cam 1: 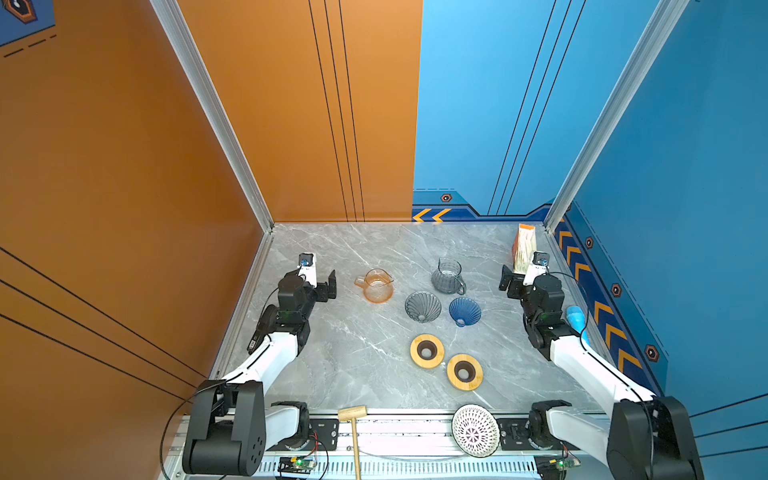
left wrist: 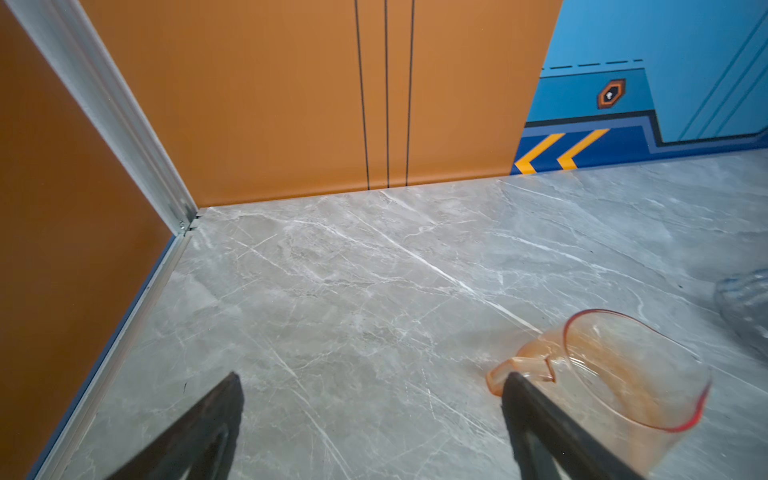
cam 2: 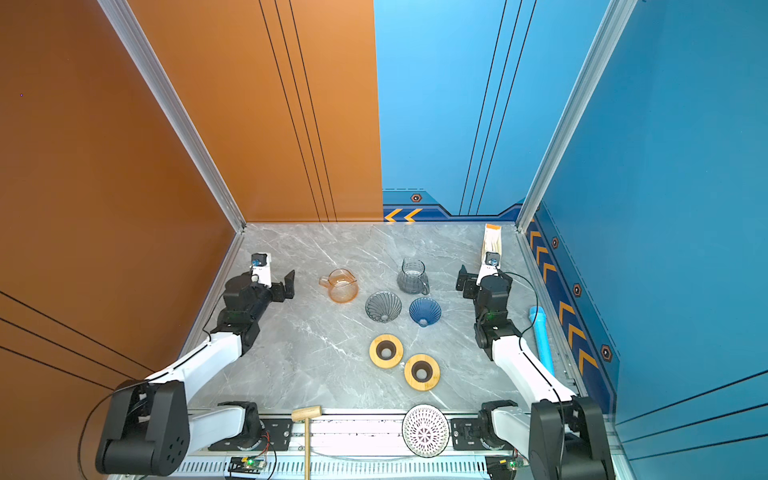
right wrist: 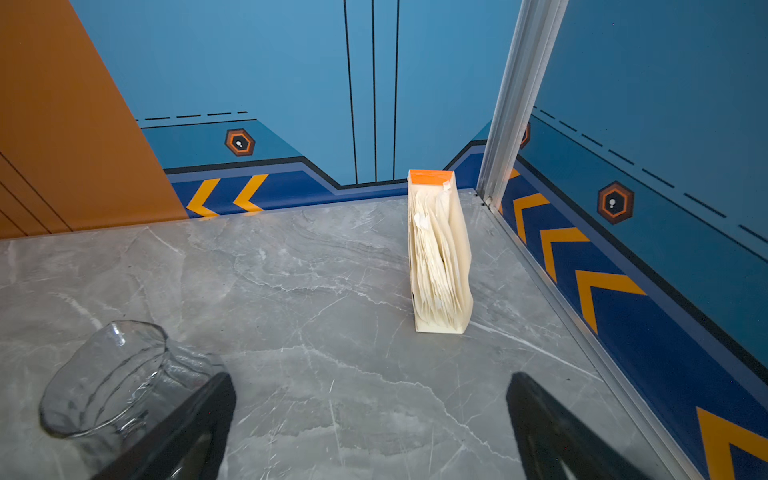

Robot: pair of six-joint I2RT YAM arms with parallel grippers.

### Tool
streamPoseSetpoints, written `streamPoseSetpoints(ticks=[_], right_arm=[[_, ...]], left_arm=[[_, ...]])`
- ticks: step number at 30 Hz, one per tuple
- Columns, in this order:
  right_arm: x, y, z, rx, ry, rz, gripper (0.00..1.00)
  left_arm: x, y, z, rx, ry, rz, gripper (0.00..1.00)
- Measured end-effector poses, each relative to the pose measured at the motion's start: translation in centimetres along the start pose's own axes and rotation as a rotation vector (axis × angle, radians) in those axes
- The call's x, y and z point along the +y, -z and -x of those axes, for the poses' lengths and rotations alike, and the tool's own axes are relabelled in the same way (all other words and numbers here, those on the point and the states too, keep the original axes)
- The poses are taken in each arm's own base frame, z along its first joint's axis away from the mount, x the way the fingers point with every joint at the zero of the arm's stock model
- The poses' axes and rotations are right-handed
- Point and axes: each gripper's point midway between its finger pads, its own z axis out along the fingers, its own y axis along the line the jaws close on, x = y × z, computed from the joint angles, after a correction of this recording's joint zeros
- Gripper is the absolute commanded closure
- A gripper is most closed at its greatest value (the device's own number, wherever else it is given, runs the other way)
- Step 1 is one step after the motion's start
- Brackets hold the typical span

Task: Place the coffee filter in the dripper
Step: 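Move the left gripper over the orange glass pitcher while the right gripper rises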

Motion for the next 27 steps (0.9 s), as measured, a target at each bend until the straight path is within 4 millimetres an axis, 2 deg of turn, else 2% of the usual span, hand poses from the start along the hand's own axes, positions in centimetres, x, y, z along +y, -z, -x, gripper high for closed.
streamPoseSetpoints(ticks=[8, 12, 15, 19, 27], right_arm=[[2.3, 2.7, -0.3, 0.126, 0.013, 0.131, 0.0], [3.4, 3.7, 0.1, 0.172, 0.023, 0.186, 0.0], [4.4, 4.3, -0.1, 0.209, 0.04, 0.229, 0.0], [5.9, 5.1, -1.3, 0.262, 0.076, 0.28, 0.0], [7.4, 5.8, -2.2, 0.29, 0.102, 0.333, 0.0]], left_arm=[[-2.7, 0.2, 3.9, 0.078, -0.112, -0.185, 0.02], [-4.2, 0.4, 4.7, 0.125, -0.187, -0.277, 0.02], [-5.0, 0.4, 3.5, 0.175, -0.241, -0.324, 0.02], [-5.7, -0.2, 0.4, 0.269, -0.305, -0.383, 0.02], [-7.0, -1.8, -4.7, 0.387, -0.396, -0.505, 0.01]])
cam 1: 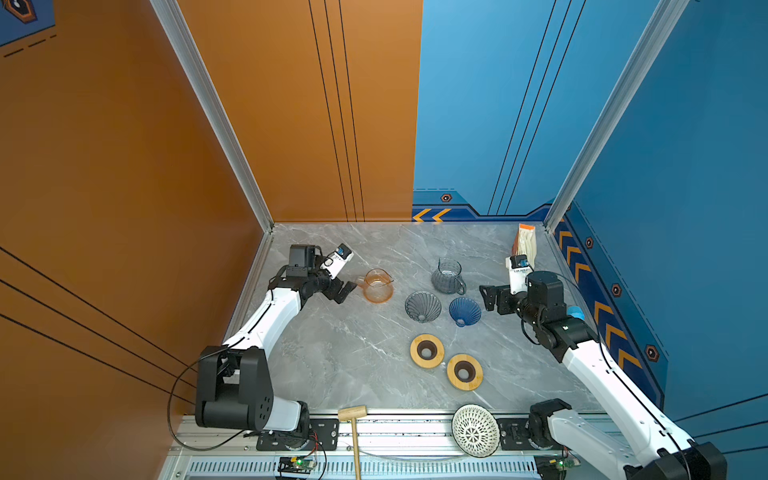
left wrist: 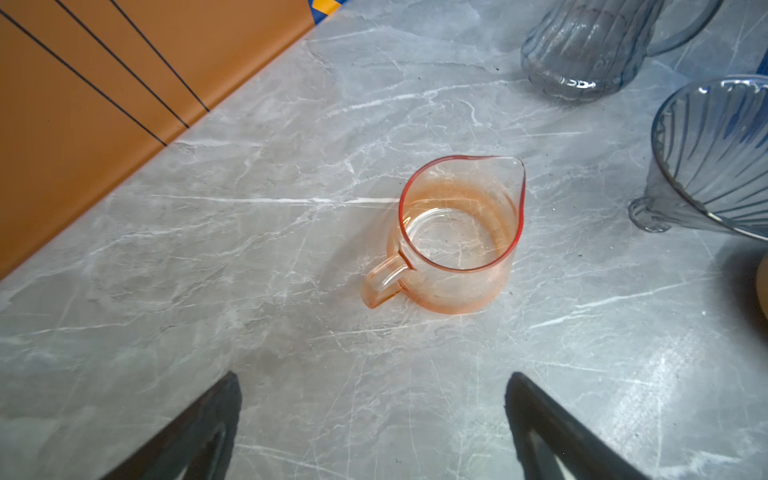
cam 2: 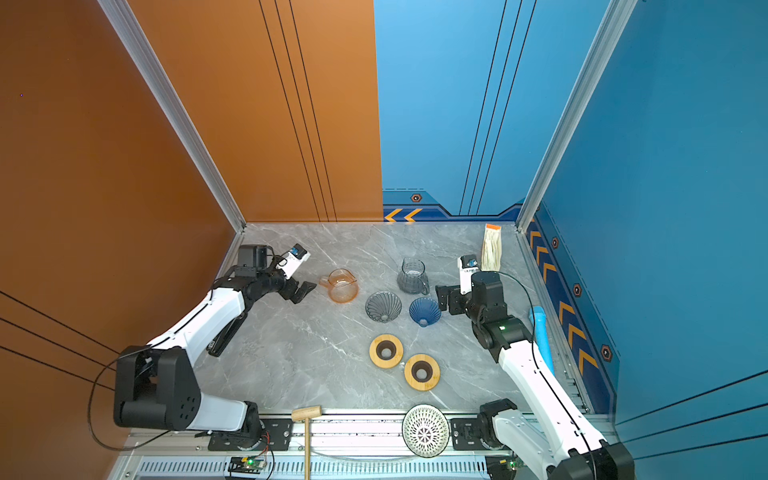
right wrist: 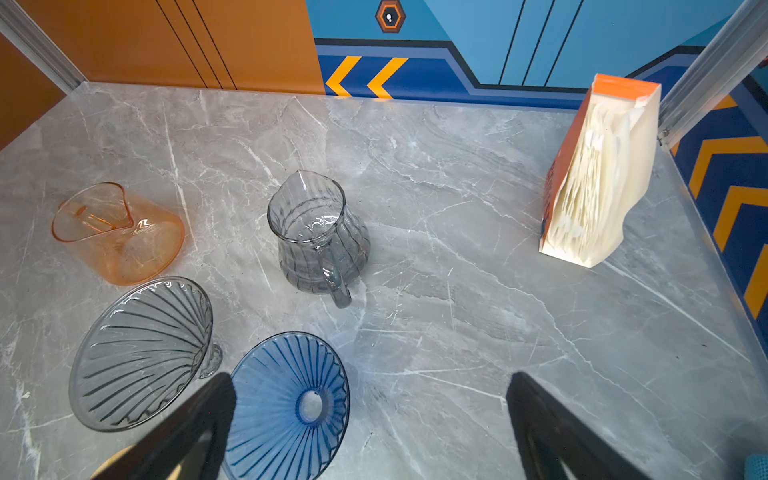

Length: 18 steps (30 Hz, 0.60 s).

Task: Place the coffee filter in the dripper
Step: 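Move the left gripper over the orange glass pitcher while the right gripper rises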

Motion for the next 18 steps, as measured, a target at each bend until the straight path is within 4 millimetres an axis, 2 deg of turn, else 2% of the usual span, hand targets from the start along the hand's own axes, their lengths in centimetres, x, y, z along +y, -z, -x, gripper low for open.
streamPoseSetpoints(ticks=[6, 10, 14, 18], right_arm=[[0.2, 0.0, -0.1, 0.005, 0.009, 0.004, 0.0], [0.2, 0.0, -0.2, 0.006, 0.01, 0.004, 0.0], [0.2, 0.0, -0.2, 0.006, 0.011, 0.005, 0.0], [0.2, 0.0, -0.2, 0.006, 0.013, 0.005, 0.0]], left_arm=[[-0.2, -1.2, 0.8, -0.005, -0.044, -0.045, 0.02], [-0.3, -1.9, 1.5, -0.017, -0.09, -0.069, 0.08], [-0.2, -3.0, 1.2, -0.005, -0.115, -0.094, 0.12], [-0.3, -4.2, 0.7, 0.01, -0.137, -0.121, 0.12]])
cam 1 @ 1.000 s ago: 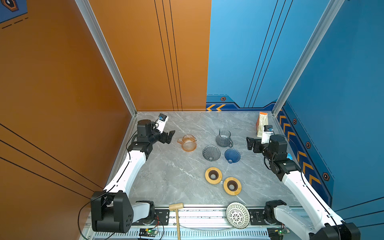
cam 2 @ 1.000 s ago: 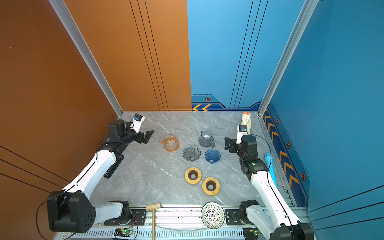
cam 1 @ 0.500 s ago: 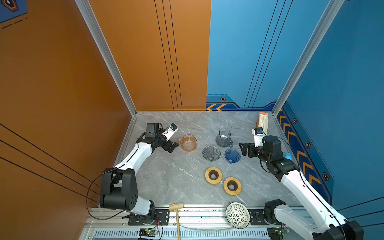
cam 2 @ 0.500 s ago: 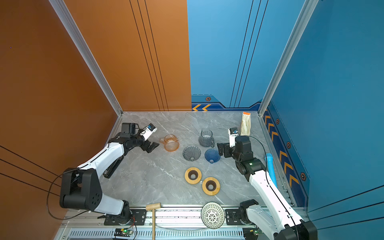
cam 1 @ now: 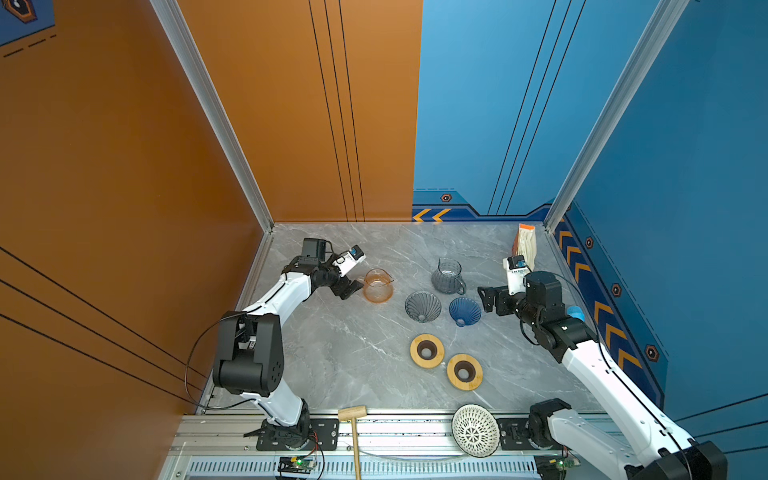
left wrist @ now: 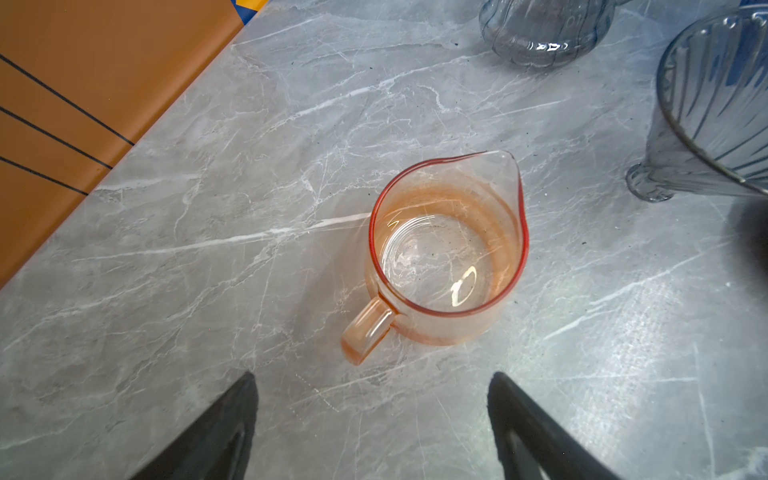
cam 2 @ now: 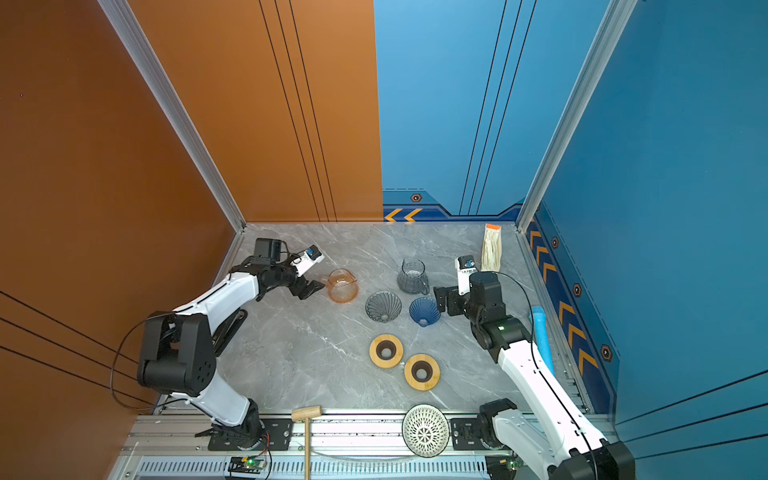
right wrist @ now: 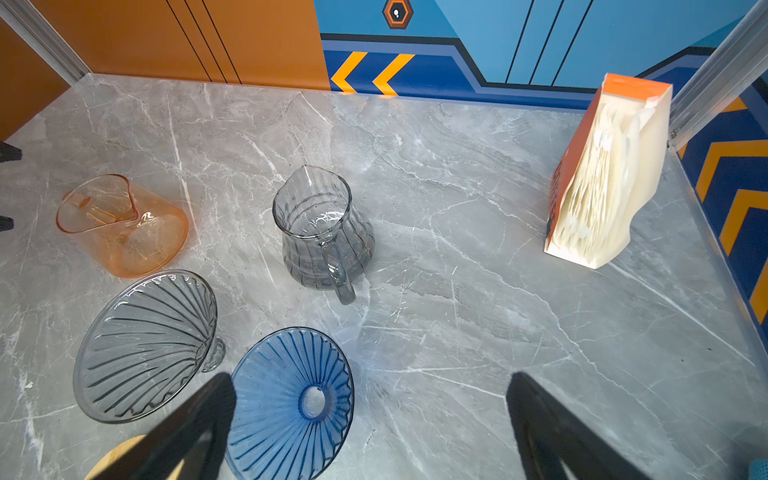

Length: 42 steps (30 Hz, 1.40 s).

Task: Place the coffee filter in the dripper
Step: 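Move the left gripper over the orange glass pitcher while the right gripper rises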

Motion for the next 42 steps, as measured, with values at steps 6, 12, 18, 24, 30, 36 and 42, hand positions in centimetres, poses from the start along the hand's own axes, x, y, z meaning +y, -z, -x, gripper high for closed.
streamPoseSetpoints(ticks=[6, 12, 18, 24, 30, 36, 42], right_arm=[[0.0, 0.0, 0.0, 0.0, 0.01, 0.0, 0.0], [0.0, -0.1, -0.1, 0.005, 0.02, -0.007, 0.0], [-0.3, -0.4, -0.4, 0.017, 0.027, -0.023, 0.0], [-0.5, -0.6, -0.5, 0.022, 0.029, -0.033, 0.0], [-0.8, -0.6, -0.5, 0.025, 0.046, -0.051, 0.0], [-0.9, -0.6, -0.5, 0.025, 0.05, -0.058, 0.0], [-1.1, -0.6, -0.5, 0.024, 0.051, -0.069, 0.0]], left_arm=[[-0.1, -1.9, -0.4, 0.021, -0.035, -0.042, 0.19], [0.3, -3.1, -0.7, 0.041, -0.054, -0.065, 0.23], [-0.2, -3.5, -1.1, 0.065, -0.071, -0.103, 0.29], [-1.5, -3.6, -1.2, 0.081, -0.086, -0.154, 0.38], [-2.8, -3.7, -1.5, 0.111, -0.095, -0.201, 0.42], [-3.7, -3.8, -1.9, 0.127, -0.095, -0.227, 0.5], [-4.7, -3.8, -2.7, 0.148, -0.082, -0.251, 0.6]])
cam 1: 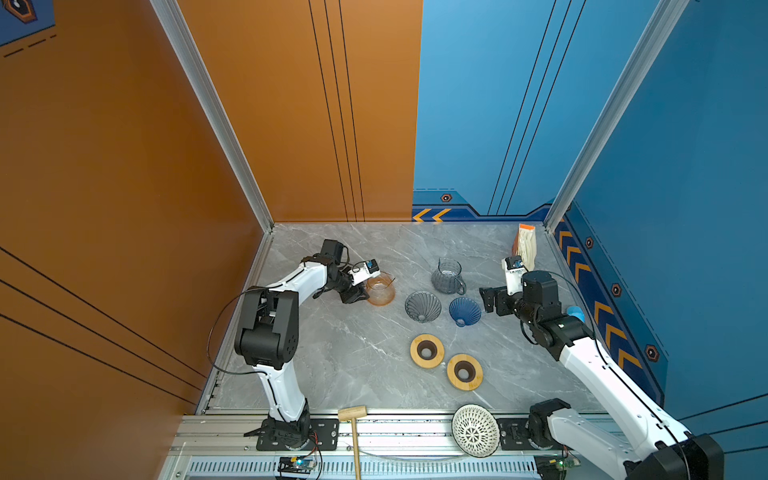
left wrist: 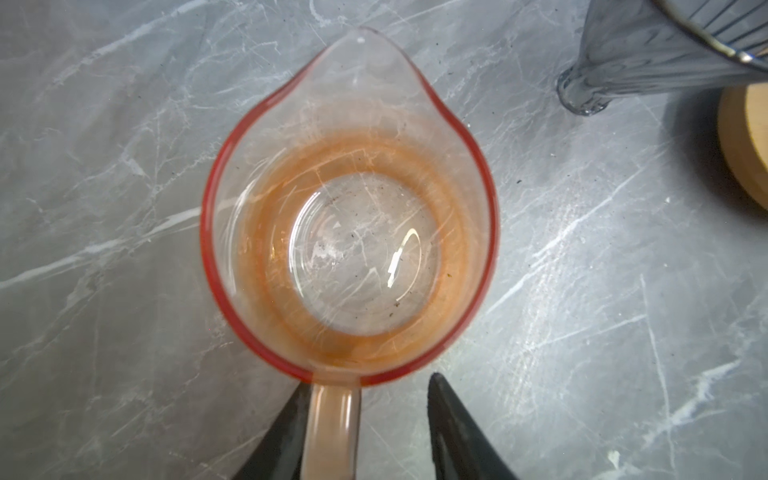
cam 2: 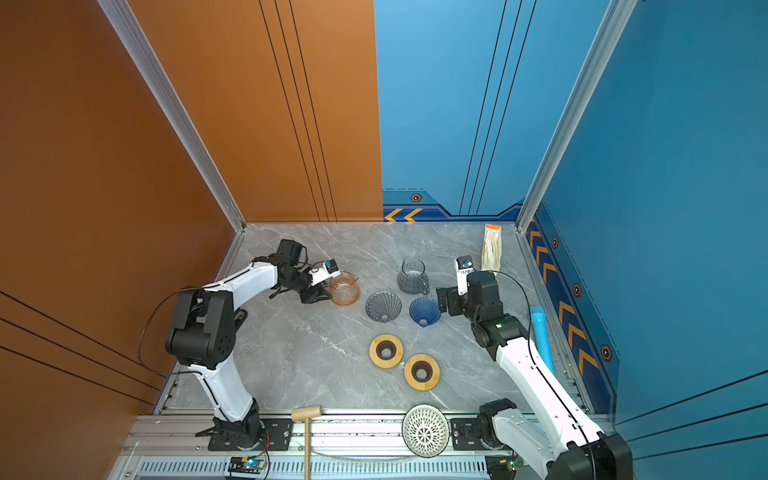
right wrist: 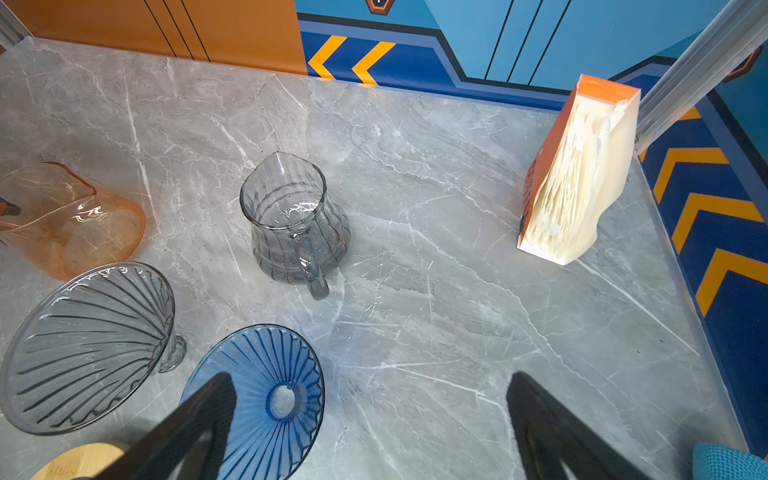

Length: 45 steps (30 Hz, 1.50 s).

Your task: Place the coffee filter in the dripper

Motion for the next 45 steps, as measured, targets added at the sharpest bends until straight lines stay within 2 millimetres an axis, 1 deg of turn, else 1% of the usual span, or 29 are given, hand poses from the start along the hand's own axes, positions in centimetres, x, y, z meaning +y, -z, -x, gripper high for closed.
streamPoseSetpoints(ticks=[4, 6, 13, 18, 20, 24, 25, 31, 35, 45], right_arm=[[0.1, 0.0, 0.0, 0.0, 0.002, -0.001, 0.0], [0.1, 0.0, 0.0, 0.0, 0.003, -0.002, 0.0], [0.1, 0.0, 0.0, 0.0, 0.004, 0.0, 0.0], [0.3, 0.0, 0.0, -0.001, 0.006, 0.003, 0.0], [0.3, 0.0, -0.1, -0.001, 0.006, 0.002, 0.0], [0.3, 0.0, -0.3, 0.002, 0.008, -0.002, 0.0], [0.3, 0.0, -0.3, 0.003, 0.01, -0.001, 0.0], [0.2, -0.1, -0.6, 0.008, 0.011, -0.009, 0.0], [0.2, -0.1, -0.7, 0.01, 0.011, -0.01, 0.0], [0.3, -0.2, -1.1, 0.015, 0.014, -0.01, 0.0]], left_arm=[[-0.1, 0.1, 0.0, 0.004, 0.001, 0.0, 0.64], [-0.1, 0.1, 0.0, 0.004, 0.0, 0.0, 0.68], [-0.2, 0.0, 0.0, 0.016, -0.006, 0.004, 0.72], [-0.3, -0.1, 0.0, 0.02, -0.008, 0.005, 0.79], [-0.3, -0.1, 0.0, 0.02, -0.006, 0.005, 0.83], [-0.3, -0.1, 0.0, 0.022, 0.0, 0.003, 0.85], [-0.3, -0.1, 0.0, 0.023, 0.0, 0.003, 0.87], [-0.3, -0.1, 0.0, 0.029, 0.007, 0.007, 0.93], [-0.3, -0.1, 0.0, 0.031, 0.023, 0.01, 1.0], [-0.5, -0.1, 0.3, 0.039, 0.05, 0.015, 1.0]])
